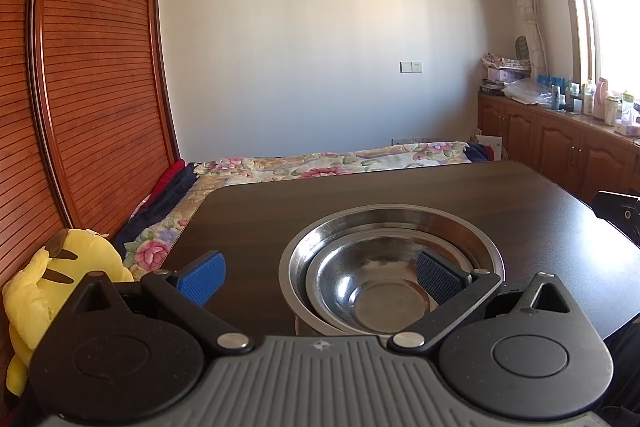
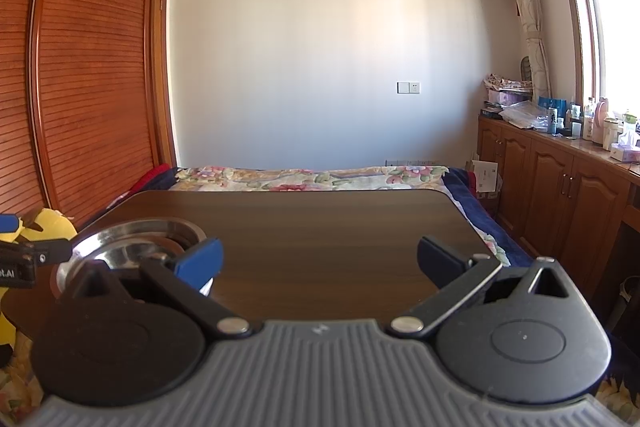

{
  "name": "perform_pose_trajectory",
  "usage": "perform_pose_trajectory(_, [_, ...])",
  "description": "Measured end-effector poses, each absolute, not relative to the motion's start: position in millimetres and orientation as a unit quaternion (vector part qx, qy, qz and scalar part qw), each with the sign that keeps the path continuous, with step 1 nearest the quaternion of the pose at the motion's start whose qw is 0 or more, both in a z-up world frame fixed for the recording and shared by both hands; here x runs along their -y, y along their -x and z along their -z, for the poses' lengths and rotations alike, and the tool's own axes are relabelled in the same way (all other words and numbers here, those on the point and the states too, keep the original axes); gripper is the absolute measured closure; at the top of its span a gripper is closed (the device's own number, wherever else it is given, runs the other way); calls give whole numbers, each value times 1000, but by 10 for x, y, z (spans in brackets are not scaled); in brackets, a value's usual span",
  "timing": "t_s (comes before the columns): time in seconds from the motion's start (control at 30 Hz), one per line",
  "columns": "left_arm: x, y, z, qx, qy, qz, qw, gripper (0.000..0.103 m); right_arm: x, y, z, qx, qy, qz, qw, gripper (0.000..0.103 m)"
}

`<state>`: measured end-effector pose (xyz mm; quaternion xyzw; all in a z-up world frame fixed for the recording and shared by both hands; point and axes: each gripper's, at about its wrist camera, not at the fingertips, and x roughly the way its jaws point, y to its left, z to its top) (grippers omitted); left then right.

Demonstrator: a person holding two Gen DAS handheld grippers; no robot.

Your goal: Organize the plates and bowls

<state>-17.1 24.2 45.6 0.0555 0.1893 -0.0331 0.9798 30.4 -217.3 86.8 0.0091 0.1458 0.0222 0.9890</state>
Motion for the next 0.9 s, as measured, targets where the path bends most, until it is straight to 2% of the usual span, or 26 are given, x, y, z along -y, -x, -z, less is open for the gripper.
perform_pose_trajectory(0.9, [-240,169,-451,-189,-55,33,980,0,2198,-321,-859,-147,-9,-22,989,0])
